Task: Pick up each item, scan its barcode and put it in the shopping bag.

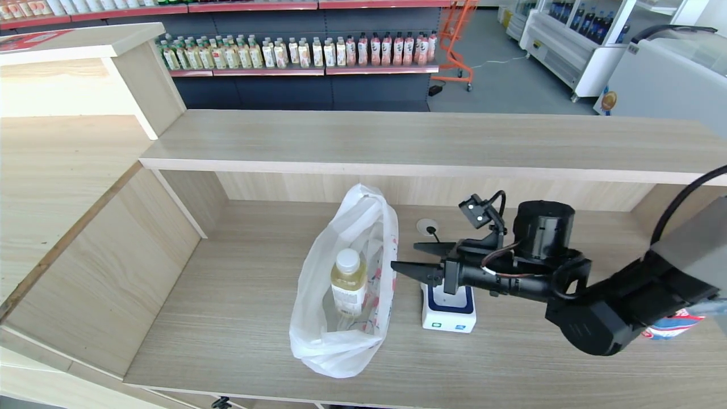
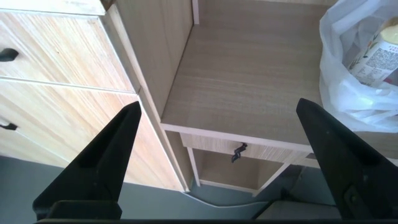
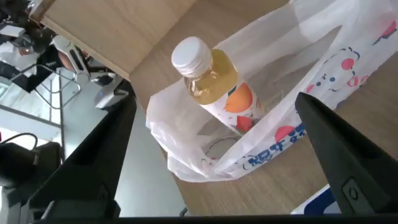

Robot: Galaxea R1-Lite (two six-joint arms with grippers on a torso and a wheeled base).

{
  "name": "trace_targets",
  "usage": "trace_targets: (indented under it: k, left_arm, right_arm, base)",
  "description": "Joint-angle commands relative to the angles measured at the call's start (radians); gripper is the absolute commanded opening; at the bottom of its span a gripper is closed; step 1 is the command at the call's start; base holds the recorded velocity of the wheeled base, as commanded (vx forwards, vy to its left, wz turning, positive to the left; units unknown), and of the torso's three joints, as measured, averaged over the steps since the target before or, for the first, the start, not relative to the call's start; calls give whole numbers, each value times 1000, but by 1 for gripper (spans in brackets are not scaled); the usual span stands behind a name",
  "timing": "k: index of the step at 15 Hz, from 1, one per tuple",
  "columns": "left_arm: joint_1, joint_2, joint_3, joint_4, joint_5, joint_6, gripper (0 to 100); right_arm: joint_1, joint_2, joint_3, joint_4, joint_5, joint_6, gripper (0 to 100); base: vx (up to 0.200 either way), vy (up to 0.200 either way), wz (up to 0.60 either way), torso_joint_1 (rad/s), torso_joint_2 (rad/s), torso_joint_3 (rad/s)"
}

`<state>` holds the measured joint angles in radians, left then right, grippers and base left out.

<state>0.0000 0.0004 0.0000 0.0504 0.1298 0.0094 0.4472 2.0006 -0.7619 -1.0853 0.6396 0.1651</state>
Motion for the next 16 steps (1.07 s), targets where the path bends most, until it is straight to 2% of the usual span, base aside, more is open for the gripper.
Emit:
trace_targets:
  k: [1,4,6,7,9,13,16]
  left_arm:
    - [0,0,0,0,1,0,100]
    - [0,0,0,0,1,0,100]
    - [0,0,0,0,1,0,100]
    - [0,0,0,0,1,0,100]
    - [0,0,0,0,1,0,100]
    - [0,0,0,0,1,0,100]
    - [0,0,0,0,1,0,100]
  right_arm:
    - [-82,-330,257,-13,40,14,100]
    - [-145,-510,329,10,38,39,100]
    - [-183,-573,329,59,38,39,100]
    - [-228,-622,339,127,37,36,100]
    - [-249,-669,365,199,35,30,100]
    - [-318,-688,401,209,35,2,100]
    - [-340,-689,414,209,35,2,100]
  base:
    - [0,0,0,0,0,0]
    - [0,0,0,0,0,0]
    - [0,0,0,0,0,0]
    - [0,0,0,0,0,0]
    - [0,0,0,0,0,0]
    - [0,0,0,0,0,0]
    - [-200,0,0,2,2,7]
